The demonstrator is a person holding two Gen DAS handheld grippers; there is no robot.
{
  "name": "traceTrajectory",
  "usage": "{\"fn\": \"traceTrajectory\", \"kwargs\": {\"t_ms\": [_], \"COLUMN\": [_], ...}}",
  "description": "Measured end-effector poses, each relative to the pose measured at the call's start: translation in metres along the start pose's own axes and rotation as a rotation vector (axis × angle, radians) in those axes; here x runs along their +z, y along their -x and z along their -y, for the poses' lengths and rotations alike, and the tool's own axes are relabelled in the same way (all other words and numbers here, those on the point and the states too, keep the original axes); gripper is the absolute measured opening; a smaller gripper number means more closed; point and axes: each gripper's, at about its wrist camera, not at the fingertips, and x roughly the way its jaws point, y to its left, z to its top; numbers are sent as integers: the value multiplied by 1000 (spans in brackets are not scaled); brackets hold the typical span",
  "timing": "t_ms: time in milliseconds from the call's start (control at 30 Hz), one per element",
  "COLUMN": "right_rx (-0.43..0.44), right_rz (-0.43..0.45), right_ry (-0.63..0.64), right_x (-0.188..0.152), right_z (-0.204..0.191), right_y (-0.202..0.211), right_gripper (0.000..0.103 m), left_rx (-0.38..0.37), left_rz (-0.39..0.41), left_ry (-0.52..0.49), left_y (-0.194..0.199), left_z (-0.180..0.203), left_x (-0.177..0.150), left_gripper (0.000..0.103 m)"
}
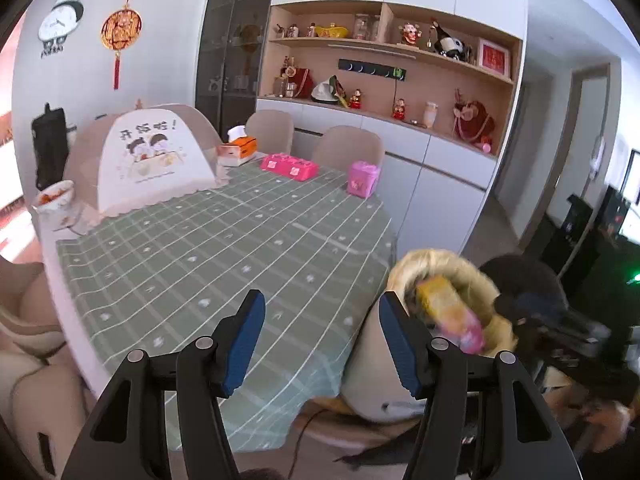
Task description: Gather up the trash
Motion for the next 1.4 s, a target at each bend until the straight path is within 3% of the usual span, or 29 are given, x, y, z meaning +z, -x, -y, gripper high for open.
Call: {"fn": "traceTrajectory", "kwargs": {"t_ms": [100, 467, 800, 1400], "right_rx": [-39, -155, -213, -243], "right_rz": [60, 180, 228, 228], "right_ry": [34, -6, 0, -4], "right_x": [-17, -84, -109, -116], "right_z": [-29, -76, -100, -104], "right_y": [36, 112, 137, 146], "right_gripper": [55, 56, 56, 56], "left_rx": [53, 41, -1, -41], "left_rz": [24, 70, 104, 97], "left_ry": [-66, -171, -156, -181], "left_y": [22, 76, 97, 99], "left_z": [4, 4, -8, -5], "left_x": [-22, -83, -98, -109], "left_gripper": [60, 60, 60, 60]}}
